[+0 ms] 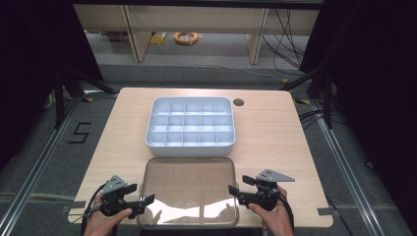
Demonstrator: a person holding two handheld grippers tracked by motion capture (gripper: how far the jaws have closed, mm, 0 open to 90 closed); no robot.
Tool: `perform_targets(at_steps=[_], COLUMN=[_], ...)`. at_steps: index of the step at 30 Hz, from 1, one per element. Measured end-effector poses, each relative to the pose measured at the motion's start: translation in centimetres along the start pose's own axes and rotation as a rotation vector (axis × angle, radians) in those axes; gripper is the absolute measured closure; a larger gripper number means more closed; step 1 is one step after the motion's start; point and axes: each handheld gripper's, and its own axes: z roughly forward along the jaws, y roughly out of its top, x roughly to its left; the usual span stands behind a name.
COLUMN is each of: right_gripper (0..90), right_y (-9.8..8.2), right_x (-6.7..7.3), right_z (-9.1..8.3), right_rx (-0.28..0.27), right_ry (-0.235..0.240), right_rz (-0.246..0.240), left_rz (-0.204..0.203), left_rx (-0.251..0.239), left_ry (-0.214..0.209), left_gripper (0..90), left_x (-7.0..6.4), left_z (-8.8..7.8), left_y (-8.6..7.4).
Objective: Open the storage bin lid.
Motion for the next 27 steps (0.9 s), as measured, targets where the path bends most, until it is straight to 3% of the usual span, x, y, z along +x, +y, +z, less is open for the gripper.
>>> perform_targets(at_steps=[1, 3, 5, 8, 12, 13, 14, 18, 24, 25, 26, 27], right_gripper=[26.3, 25.7, 21.4, 20.1, 19.6, 19.6, 19.7, 19.9, 20.1, 20.2, 20.2, 20.2], right_y=[0.0, -0.1, -0.4, -0.9, -1.9, -2.0, -2.2, -2.6, -3.0, -3.2, -3.2, -3.4], right_x=[-0.1, 0.0, 0.8, 1.1, 1.8, 1.6, 2.0, 2.0, 2.1, 2.5, 2.3, 2.2], right_z=[0.0, -0.1, -0.7, -1.1, -2.0, -2.1, -2.2, -2.6, -3.0, -3.2, -3.2, -3.2], right_rx=[-0.005, -0.004, 0.018, 0.019, 0.017, 0.018, 0.015, 0.032, 0.046, 0.053, 0.041, 0.045], right_ry=[0.023, 0.023, 0.032, 0.052, 0.067, 0.058, 0.077, 0.078, 0.067, 0.074, 0.073, 0.064], right_rz=[-0.038, -0.056, -0.03, -0.07, -0.046, -0.09, -0.041, -0.067, -0.079, -0.028, -0.063, -0.066], left_rz=[0.005, 0.007, 0.026, 0.035, 0.062, 0.062, 0.073, 0.075, 0.094, 0.088, 0.097, 0.096], left_rx=[-0.005, -0.006, -0.005, -0.006, 0.008, 0.009, 0.014, -0.007, 0.002, 0.001, 0.009, -0.001], left_ry=[-0.004, -0.016, -0.019, -0.016, -0.024, -0.023, -0.017, -0.021, -0.026, -0.023, -0.024, -0.027], left_gripper=[16.4, 15.9, 15.9, 15.8, 15.8, 15.8, 15.8, 15.8, 15.8, 15.8, 15.8, 15.8], left_x=[-0.1, -0.5, -0.6, -1.0, -1.5, -1.7, -1.8, -2.1, -2.5, -2.6, -2.7, -2.7], left_z=[-0.1, -0.5, -0.7, -0.9, -1.3, -1.4, -1.5, -1.7, -2.2, -2.2, -2.4, -2.4], left_y=[-0.1, -0.4, -0.6, -1.0, -1.5, -1.6, -1.6, -1.9, -2.3, -2.4, -2.4, -2.5])
